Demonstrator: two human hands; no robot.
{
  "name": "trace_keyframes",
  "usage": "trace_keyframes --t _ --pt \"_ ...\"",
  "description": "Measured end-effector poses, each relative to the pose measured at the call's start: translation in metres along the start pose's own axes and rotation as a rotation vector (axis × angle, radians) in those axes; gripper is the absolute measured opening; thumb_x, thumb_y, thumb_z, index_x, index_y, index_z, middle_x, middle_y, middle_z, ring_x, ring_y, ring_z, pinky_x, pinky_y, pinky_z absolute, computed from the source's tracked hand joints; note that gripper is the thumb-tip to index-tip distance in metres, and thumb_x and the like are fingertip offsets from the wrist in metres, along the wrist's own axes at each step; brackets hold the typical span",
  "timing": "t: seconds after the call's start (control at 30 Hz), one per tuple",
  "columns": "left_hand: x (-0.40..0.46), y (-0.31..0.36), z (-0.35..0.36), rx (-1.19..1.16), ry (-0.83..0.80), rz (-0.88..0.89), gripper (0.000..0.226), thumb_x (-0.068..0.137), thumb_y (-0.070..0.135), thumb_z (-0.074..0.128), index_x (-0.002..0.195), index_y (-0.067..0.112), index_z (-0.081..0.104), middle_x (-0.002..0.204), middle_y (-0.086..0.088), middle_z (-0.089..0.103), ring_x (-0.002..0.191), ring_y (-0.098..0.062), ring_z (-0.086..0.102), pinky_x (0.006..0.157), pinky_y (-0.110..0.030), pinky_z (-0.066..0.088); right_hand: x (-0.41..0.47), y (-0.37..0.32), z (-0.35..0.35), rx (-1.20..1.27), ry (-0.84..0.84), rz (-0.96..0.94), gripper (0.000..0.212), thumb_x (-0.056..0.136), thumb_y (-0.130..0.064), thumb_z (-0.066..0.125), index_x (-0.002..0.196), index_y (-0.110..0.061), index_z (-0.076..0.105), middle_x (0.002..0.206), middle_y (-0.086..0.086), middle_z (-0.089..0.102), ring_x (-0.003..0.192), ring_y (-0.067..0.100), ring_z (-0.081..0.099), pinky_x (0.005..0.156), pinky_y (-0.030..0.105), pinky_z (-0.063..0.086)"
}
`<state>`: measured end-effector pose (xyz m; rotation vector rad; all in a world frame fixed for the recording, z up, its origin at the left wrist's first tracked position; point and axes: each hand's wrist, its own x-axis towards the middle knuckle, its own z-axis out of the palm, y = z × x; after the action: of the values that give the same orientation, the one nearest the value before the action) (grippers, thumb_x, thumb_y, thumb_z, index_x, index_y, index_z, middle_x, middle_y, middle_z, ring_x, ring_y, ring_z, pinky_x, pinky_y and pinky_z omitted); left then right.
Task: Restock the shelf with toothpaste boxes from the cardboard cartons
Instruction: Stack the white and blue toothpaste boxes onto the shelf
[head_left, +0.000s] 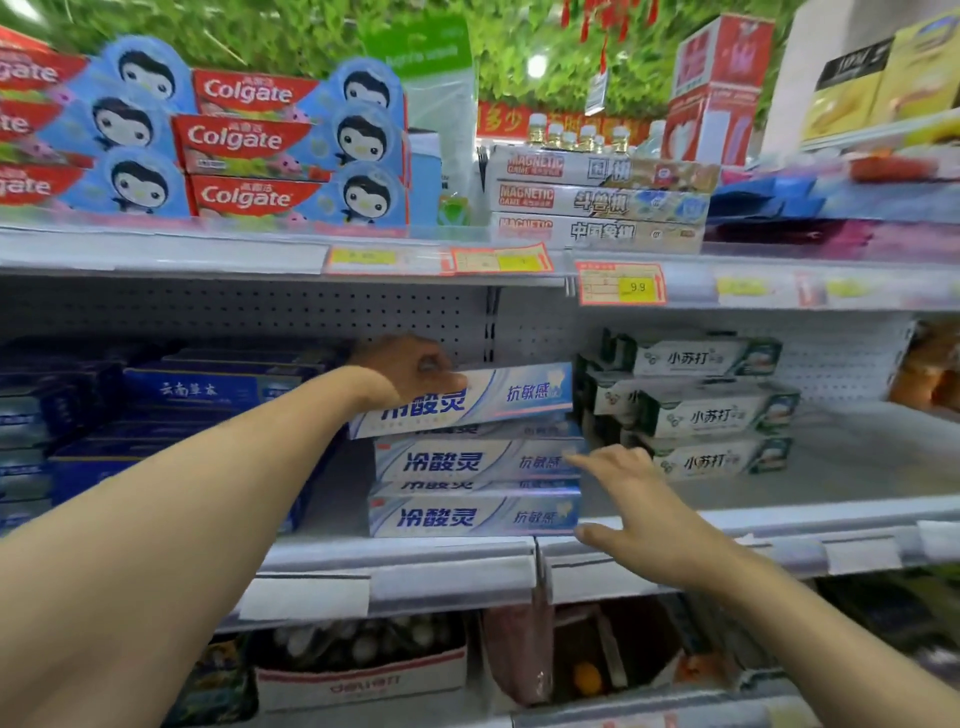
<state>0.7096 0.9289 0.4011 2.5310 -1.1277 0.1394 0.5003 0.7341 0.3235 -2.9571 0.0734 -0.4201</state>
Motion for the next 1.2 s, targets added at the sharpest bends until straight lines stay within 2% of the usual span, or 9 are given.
trace_keyframes --t 0.17,0.3,0.37,0.47,0.63,0.9,1.0,1.07,1.2 --pt "-0.003 0.004 0.003 -0.024 -0.032 0.015 0.042 0.085 0.057 0.053 0.107 0.022 0.061 0.114 -0.001 0.061 0.104 -0.024 0.058 0.093 -0.041 0.048 0.003 -0.002 0.003 0.002 -0.011 0.034 0.072 0.088 -0.041 0.057 0.148 -0.024 0.021 0.137 -0.001 0.032 0.126 0.018 0.023 0.104 0.029 0.025" --pt "0.002 -0.005 0.000 0.004 -0.007 0.048 0.038 0.085 0.057 0.054 0.099 0.022 0.062 0.101 0.002 0.060 0.098 -0.021 0.057 0.090 -0.038 0.047 0.005 -0.008 0.006 0.035 -0.007 0.037 0.071 0.088 -0.039 0.058 0.148 -0.022 0.023 0.138 -0.001 0.031 0.127 0.018 0.022 0.107 0.029 0.025" --pt "0.006 -0.007 -0.001 0.003 0.004 0.064 0.049 0.081 0.065 0.055 0.096 0.020 0.063 0.099 0.002 0.062 0.096 -0.020 0.057 0.090 -0.039 0.047 0.006 -0.010 0.008 0.034 -0.010 0.031 0.071 0.089 -0.039 0.058 0.147 -0.022 0.023 0.138 -0.002 0.030 0.128 0.018 0.021 0.107 0.028 0.024" --pt "0.015 -0.007 0.001 0.017 0.017 0.086 0.078 0.059 0.082 0.040 0.097 0.018 0.064 0.098 0.000 0.065 0.092 -0.020 0.060 0.086 -0.039 0.049 0.005 -0.007 0.013 0.039 -0.003 0.028 0.071 0.089 -0.039 0.058 0.148 -0.022 0.022 0.137 -0.003 0.031 0.127 0.017 0.022 0.108 0.028 0.024" --pt "0.032 -0.014 0.010 0.057 0.006 0.089 0.093 0.054 0.091 0.035 0.107 0.021 0.064 0.108 0.000 0.066 0.098 -0.020 0.060 0.089 -0.043 0.049 0.005 -0.002 0.019 0.040 -0.005 0.047 0.072 0.088 -0.041 0.057 0.148 -0.023 0.021 0.136 -0.004 0.030 0.127 0.016 0.022 0.107 0.027 0.026" --pt "0.039 -0.023 0.022 0.098 0.036 0.057 0.072 0.070 0.070 0.037 0.120 0.022 0.057 0.123 -0.002 0.061 0.107 -0.022 0.057 0.087 -0.034 0.047 0.007 0.000 0.027 0.062 -0.008 0.073 0.073 0.087 -0.041 0.059 0.147 -0.023 0.022 0.135 -0.004 0.030 0.126 0.015 0.022 0.107 0.025 0.025" --pt "0.038 -0.022 0.021 0.127 0.008 0.059 0.069 0.081 0.067 0.043 0.133 0.022 0.050 0.136 -0.003 0.053 0.119 -0.025 0.051 0.097 -0.037 0.043 0.008 -0.002 0.027 0.063 -0.019 0.078 0.072 0.088 -0.040 0.059 0.147 -0.023 0.022 0.135 -0.004 0.030 0.126 0.016 0.022 0.107 0.025 0.025" --pt "0.037 -0.021 0.022 0.206 -0.005 0.067 0.060 0.091 0.056 0.044 0.140 0.022 0.041 0.143 -0.005 0.045 0.125 -0.026 0.044 0.102 -0.041 0.038 0.008 -0.005 0.027 0.068 -0.025 0.073 0.072 0.088 -0.040 0.059 0.147 -0.022 0.023 0.136 -0.004 0.030 0.127 0.015 0.021 0.106 0.024 0.024" --pt "0.027 -0.019 0.023 0.304 0.005 0.068 0.066 0.092 0.051 0.047 0.148 0.025 0.022 0.152 -0.005 0.027 0.136 -0.028 0.025 0.110 -0.047 0.025 0.007 -0.011 0.026 0.075 -0.037 0.055 0.072 0.088 -0.040 0.060 0.147 -0.022 0.022 0.138 -0.004 0.029 0.127 0.015 0.022 0.106 0.024 0.024"
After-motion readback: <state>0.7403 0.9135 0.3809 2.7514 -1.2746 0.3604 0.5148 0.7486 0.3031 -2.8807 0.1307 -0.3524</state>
